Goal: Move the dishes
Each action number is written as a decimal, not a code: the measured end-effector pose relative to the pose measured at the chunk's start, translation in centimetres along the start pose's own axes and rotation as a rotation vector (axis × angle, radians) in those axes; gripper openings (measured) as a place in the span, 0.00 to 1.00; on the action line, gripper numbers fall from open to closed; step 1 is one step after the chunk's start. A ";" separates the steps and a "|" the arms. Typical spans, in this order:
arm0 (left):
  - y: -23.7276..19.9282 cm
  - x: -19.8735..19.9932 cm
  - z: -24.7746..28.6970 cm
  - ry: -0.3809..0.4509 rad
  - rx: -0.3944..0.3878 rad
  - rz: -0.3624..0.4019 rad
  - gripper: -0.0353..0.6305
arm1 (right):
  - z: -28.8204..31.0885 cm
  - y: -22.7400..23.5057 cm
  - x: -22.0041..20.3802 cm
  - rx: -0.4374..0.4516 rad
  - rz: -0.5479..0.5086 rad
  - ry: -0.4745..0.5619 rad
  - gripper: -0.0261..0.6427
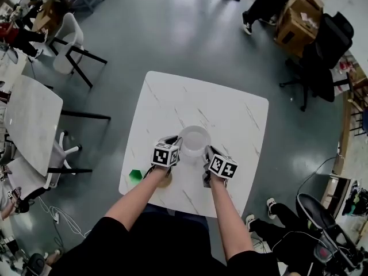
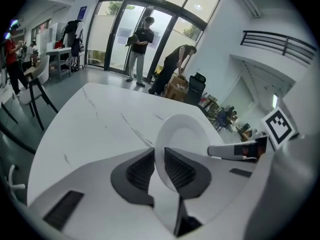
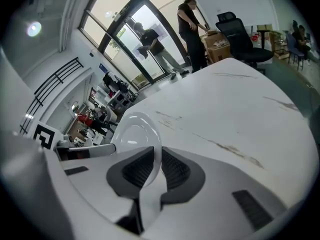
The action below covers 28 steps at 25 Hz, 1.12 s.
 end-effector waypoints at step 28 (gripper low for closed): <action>10.7 -15.1 -10.6 -0.075 -0.010 0.004 0.16 | -16.9 3.8 -12.8 -0.023 -0.010 -0.073 0.13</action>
Point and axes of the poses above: the fingertips, and each gripper's own axes: z forward along the fingers, y to its right, x out of its top, the point moved 5 cm from there along -z, backward along the fingers, and after that the axes turned 11 degrees about y, right-handed, at the moved point
